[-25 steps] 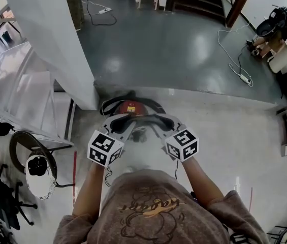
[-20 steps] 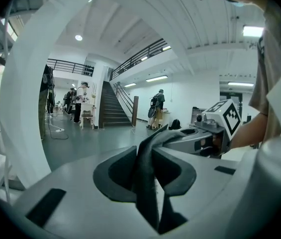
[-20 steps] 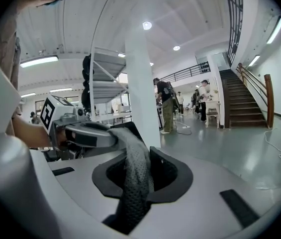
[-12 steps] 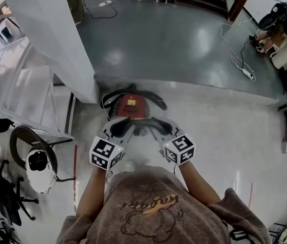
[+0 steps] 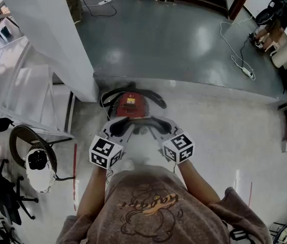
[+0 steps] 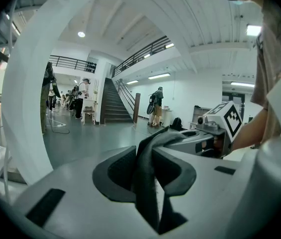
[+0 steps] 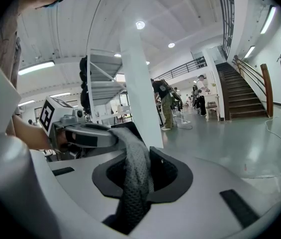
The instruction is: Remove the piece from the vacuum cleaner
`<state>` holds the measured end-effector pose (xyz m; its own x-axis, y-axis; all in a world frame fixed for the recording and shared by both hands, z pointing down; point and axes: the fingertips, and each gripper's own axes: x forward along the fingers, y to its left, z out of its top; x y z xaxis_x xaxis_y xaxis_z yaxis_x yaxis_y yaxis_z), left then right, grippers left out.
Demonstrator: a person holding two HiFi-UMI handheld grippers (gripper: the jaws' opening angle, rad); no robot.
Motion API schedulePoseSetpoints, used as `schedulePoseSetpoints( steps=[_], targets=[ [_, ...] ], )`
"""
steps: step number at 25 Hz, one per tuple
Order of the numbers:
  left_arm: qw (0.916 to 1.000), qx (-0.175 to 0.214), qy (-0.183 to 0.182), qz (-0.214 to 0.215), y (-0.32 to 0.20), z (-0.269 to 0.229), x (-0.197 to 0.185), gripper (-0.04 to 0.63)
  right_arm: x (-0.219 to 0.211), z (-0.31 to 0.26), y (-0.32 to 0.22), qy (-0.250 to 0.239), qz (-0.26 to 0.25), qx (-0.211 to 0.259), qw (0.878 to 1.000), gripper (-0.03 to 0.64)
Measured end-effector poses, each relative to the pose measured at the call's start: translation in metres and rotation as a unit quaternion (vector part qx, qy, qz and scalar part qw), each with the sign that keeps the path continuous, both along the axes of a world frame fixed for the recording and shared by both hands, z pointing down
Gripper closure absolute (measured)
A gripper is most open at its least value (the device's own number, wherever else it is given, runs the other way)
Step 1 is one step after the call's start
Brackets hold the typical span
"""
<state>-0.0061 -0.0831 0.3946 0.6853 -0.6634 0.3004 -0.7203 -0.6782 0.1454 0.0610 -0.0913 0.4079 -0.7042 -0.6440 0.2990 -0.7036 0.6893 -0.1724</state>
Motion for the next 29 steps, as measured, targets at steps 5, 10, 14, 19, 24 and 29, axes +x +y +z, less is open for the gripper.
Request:
schedulePoseSetpoints(
  steps=[5, 10, 14, 19, 24, 29],
  targets=[
    [1.0000, -0.004, 0.004, -0.008, 0.0004, 0.0009, 0.0003, 0.515, 0.0002, 0.0018, 0.0010, 0.002, 0.001, -0.002, 1.000, 0.560],
    [0.9999, -0.006, 0.004, -0.012, 0.0018, 0.0023, -0.0003, 0.515, -0.0003, 0.0036, 0.0018, -0.001, 0.000, -0.004, 1.000, 0.561],
    [0.9998, -0.007, 0.006, -0.019, 0.0027, 0.0023, -0.0018, 0.515, -0.0017, 0.0037, 0.0027, -0.002, -0.001, -0.006, 1.000, 0.561],
    [0.9996, -0.009, 0.010, -0.024, 0.0041, 0.0015, -0.0046, 0.514, -0.0043, 0.0035, 0.0044, -0.003, -0.003, -0.008, 1.000, 0.561],
    [0.9995, -0.009, 0.011, -0.028, 0.0059, 0.0028, -0.0036, 0.512, -0.0034, 0.0047, 0.0062, -0.002, -0.006, -0.009, 1.000, 0.561],
    [0.9994, -0.011, 0.013, -0.030, 0.0081, 0.0032, -0.0040, 0.512, -0.0035, 0.0045, 0.0074, 0.001, -0.007, -0.010, 1.000, 0.561]
  ],
)
